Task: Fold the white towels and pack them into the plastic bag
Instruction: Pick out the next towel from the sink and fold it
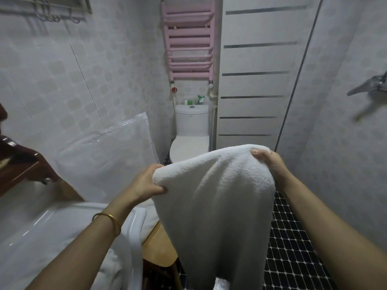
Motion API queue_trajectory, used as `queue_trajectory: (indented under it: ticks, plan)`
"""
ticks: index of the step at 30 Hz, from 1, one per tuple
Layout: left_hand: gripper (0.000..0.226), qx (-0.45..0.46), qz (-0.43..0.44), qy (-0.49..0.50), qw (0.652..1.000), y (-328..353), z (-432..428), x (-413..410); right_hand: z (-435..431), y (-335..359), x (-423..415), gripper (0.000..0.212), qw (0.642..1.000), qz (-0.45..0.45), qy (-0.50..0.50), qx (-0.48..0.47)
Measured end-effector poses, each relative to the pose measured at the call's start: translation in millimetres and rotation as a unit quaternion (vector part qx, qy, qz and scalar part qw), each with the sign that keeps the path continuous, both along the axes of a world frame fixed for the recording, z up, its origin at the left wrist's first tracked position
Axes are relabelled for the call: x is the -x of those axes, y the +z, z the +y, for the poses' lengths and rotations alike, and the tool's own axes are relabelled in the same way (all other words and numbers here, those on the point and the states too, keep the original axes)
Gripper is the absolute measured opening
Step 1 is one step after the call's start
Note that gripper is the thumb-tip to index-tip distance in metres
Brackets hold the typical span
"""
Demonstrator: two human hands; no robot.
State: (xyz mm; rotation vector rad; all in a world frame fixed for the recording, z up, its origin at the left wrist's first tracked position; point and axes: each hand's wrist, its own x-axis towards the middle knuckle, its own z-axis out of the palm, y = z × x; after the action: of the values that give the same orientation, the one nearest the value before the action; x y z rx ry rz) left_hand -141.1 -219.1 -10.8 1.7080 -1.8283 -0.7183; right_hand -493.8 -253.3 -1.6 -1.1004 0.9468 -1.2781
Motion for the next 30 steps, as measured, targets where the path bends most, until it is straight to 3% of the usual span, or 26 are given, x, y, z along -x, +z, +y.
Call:
queue_trajectory:
  ticks: [3,5,8,10,13,16,21,26,30]
  plan:
    - [0.055,0.044,-0.006,0.054,0.998,6.8,-3.6,-0.5,-2.0,-2.4,7.3,0.031,1.000,-0.007,-0.018,-0.018]
    - [0.049,0.030,0.106,0.083,0.990,11.5,-4.7,0.5,-2.9,-2.6,13.7,0.035,0.999,-0.016,-0.033,-0.035]
    - [0.032,-0.028,0.310,0.077,0.947,16.5,-4.1,6.6,-3.6,-3.1,22.7,0.045,0.997,-0.033,-0.039,-0.064]
    - [0.032,-0.056,0.381,0.076,0.920,22.4,-2.0,14.1,-4.1,-1.7,26.1,0.050,0.996,-0.037,-0.038,-0.078]
    - [0.029,-0.033,0.365,0.060,0.929,33.7,-6.2,24.7,-11.0,-1.9,32.3,0.056,0.991,-0.043,-0.048,-0.115]
    - [0.019,-0.021,0.358,0.076,0.930,42.1,-9.1,34.4,-20.2,-9.9,38.6,0.057,0.976,-0.025,-0.009,-0.214]
    - [0.023,-0.115,0.462,0.094,0.875,46.9,-8.0,51.0,-9.2,-42.7,46.0,0.056,0.944,-0.027,0.066,-0.323]
    - [0.025,-0.133,0.502,0.133,0.844,49.1,-1.5,49.3,12.3,-72.2,22.4,0.067,0.901,0.039,0.179,-0.393]
    - [0.022,-0.130,0.504,0.192,0.832,54.9,8.9,30.8,-8.4,-50.7,-4.3,0.048,0.909,0.062,0.128,-0.393]
